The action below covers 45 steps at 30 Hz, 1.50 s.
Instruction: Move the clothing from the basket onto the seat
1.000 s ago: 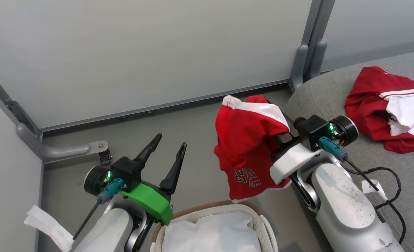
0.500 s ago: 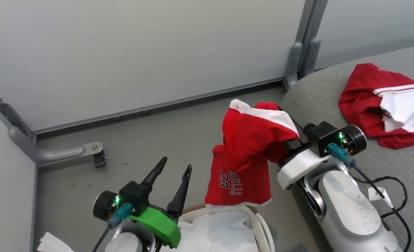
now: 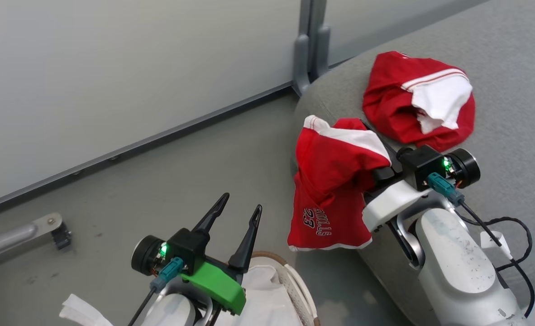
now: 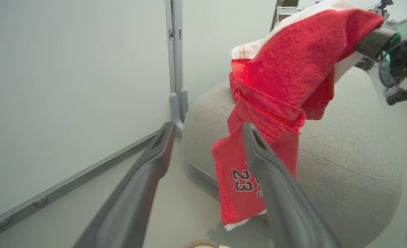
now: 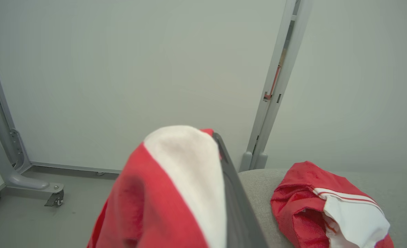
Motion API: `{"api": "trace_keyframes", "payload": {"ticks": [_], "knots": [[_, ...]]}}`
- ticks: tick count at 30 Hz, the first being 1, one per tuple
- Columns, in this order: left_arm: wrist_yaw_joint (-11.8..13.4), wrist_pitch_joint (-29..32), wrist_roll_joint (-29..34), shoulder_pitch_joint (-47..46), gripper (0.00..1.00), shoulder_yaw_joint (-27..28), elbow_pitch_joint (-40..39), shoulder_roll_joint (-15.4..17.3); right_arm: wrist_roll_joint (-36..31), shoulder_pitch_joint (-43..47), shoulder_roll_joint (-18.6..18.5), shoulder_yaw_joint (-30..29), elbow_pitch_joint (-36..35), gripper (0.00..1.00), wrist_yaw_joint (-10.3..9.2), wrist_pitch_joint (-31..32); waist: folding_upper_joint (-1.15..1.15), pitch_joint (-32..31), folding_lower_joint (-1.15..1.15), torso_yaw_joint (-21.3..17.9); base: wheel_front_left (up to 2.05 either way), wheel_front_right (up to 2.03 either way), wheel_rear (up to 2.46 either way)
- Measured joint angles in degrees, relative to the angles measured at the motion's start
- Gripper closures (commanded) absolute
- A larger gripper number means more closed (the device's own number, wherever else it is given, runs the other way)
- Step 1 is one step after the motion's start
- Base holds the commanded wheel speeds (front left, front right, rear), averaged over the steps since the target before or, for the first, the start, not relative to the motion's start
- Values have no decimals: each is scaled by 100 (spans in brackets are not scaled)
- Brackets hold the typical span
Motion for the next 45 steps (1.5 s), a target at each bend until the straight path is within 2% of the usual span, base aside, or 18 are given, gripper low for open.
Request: {"api": "trace_keyframes", "payload": {"ticks": [10, 18, 21, 27, 29, 32, 39, 41, 45], "knots": [[-5, 0, -15, -275, 0, -355, 58, 93, -57, 19, -12, -465, -94, 100, 0, 0, 0, 349, 0, -937, 0, 0, 0], [-5, 0, -68, -405, 0, -426, 74, 164, -157, 57, -5, -647, -232, 100, 0, 0, 0, 759, 0, -1170, 0, 0, 0], [-7, 0, -78, -447, 0, -402, 27, 165, -253, -171, -118, -735, -359, 100, 1, 0, 0, 897, 0, -1159, 0, 0, 0], [-7, 0, -67, -554, 0, -366, -93, 227, -360, -1069, -736, -1174, -565, 100, 1, 0, 0, 1160, 0, -963, 0, 0, 0], [-7, 1, -24, -639, 0, -368, -151, 240, -363, -1445, -1058, -1396, -538, 100, 0, 0, 0, 1266, 0, -866, 0, 0, 0], [-7, 0, 33, -762, 0, -365, -220, 250, -327, -2019, -1494, -1638, -366, 100, 0, -1, 0, 1434, 0, -719, 0, 0, 0], [-7, 0, 121, -1121, 0, -430, -394, 250, -247, -3105, -2640, -1777, 301, 100, 0, -1, 0, 1943, 0, -338, 0, 0, 0], [-7, 0, 164, -1224, 0, -458, -442, 267, -247, -3344, -2851, -1816, 535, 100, 0, 0, 0, 2128, 0, -220, 0, 0, 0], [-7, 0, 232, -1384, 0, -424, -545, 319, -233, -3667, -3045, -1967, 922, 100, 0, -1, 0, 2485, 0, -22, 0, 0, 0]]}}
